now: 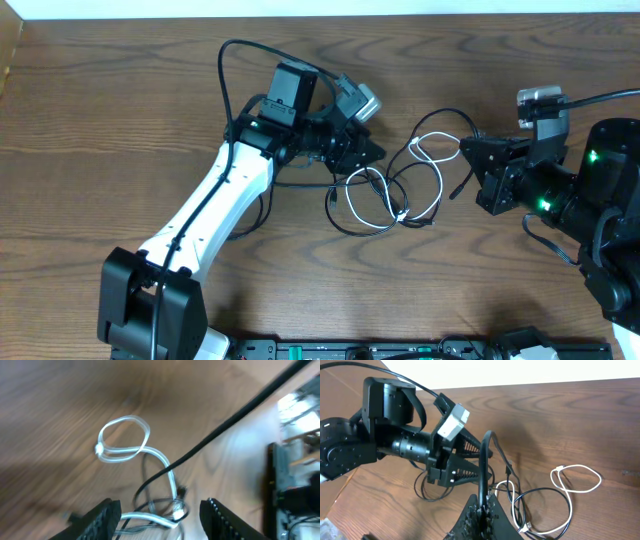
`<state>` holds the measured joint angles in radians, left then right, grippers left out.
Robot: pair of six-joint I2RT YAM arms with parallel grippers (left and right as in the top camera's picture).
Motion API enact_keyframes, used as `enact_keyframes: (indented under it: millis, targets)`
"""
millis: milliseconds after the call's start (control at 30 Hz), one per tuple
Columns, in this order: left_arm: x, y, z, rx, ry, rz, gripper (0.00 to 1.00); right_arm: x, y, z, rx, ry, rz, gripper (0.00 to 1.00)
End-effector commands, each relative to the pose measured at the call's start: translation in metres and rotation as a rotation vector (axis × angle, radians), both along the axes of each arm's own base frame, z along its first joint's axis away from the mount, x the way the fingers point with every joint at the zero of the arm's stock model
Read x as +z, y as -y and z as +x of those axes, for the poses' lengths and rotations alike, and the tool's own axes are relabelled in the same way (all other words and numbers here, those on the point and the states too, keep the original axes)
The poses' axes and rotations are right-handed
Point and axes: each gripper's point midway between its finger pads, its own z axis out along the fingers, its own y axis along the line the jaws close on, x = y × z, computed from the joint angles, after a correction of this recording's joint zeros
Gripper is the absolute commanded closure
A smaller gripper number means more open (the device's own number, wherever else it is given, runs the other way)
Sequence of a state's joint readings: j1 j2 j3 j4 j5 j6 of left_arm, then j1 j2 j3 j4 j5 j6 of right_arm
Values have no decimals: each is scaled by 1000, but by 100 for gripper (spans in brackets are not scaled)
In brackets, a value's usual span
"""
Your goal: Untangle cables
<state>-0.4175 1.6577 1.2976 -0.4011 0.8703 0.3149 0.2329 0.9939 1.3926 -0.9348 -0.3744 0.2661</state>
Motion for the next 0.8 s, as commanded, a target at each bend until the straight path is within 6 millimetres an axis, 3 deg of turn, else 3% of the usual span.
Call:
enact_keyframes:
  millis: [0, 367, 500, 600, 767]
  targets:
    - [18, 17, -15, -108, 5, -97, 44, 11, -2, -3, 24, 31, 7, 99]
    - [10, 53, -28, -208, 41, -129, 45, 13, -7, -6, 57, 33, 26, 99]
    - [-2, 59, -28, -218, 21, -119, 65, 13, -7, -6, 56, 32, 26, 99]
    - [-10, 59, -23, -201, 13, -103, 90, 13, -7, -6, 56, 31, 26, 99]
    - [-20, 54, -10, -126, 13, -50, 92, 12, -5, -6, 47, 28, 22, 99]
